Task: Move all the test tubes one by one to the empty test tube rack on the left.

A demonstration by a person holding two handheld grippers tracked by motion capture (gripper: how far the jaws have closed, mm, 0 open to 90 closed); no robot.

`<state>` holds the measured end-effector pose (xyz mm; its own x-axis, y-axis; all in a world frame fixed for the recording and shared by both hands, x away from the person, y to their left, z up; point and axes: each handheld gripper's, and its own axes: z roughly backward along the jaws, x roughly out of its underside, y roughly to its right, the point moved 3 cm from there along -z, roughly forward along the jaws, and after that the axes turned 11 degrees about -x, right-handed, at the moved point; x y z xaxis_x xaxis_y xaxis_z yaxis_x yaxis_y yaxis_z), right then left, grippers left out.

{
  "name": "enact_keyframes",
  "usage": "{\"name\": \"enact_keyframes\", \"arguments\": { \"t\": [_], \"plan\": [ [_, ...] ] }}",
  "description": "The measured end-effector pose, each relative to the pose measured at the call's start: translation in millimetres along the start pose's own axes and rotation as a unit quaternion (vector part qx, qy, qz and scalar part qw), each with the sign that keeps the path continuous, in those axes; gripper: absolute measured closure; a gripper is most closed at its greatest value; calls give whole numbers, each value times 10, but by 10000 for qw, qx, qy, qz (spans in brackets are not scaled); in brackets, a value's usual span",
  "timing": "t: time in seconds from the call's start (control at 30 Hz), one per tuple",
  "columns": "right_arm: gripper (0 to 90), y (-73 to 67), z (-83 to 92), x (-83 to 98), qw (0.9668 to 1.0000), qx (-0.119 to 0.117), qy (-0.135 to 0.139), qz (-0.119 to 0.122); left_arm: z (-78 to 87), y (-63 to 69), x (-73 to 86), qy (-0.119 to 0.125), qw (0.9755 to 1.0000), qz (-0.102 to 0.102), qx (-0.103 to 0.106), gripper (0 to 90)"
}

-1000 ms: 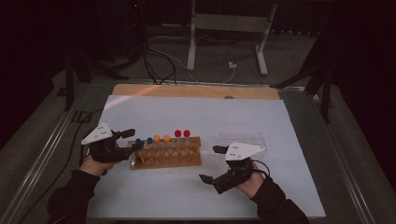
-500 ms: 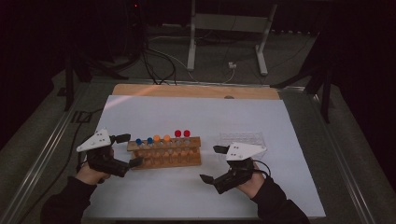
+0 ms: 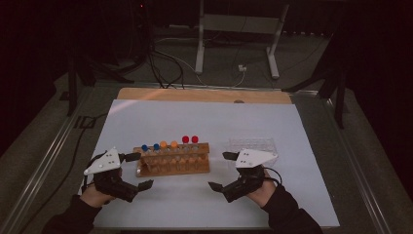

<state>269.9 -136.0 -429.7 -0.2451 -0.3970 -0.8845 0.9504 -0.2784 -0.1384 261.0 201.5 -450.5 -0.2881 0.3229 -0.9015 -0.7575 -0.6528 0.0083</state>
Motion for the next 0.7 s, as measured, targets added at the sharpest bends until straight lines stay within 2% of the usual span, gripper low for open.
{"name": "enact_keyframes", "arguments": {
  "t": [0.23,0.37,0.43,0.47,0.57,0.7],
  "plan": [
    [0,9,-7,9,10000,-20,0,8,-35,83,133,51,9998,-174,-39,5],
    [0,12,-2,11,10000,-23,-4,-1,-74,110,241,6,9998,-160,-105,5],
    [0,16,2,11,10000,-11,-3,-10,-99,125,291,-46,9999,-129,-41,5],
    [0,17,4,9,10000,-12,2,-10,-113,131,311,-61,9998,-149,-72,5],
    [0,24,15,6,10000,5,14,1,-137,141,346,-47,9999,-120,-64,5],
    [0,29,16,10,10000,9,20,-7,-167,159,368,-96,9997,-199,-98,5]
  ]
}}
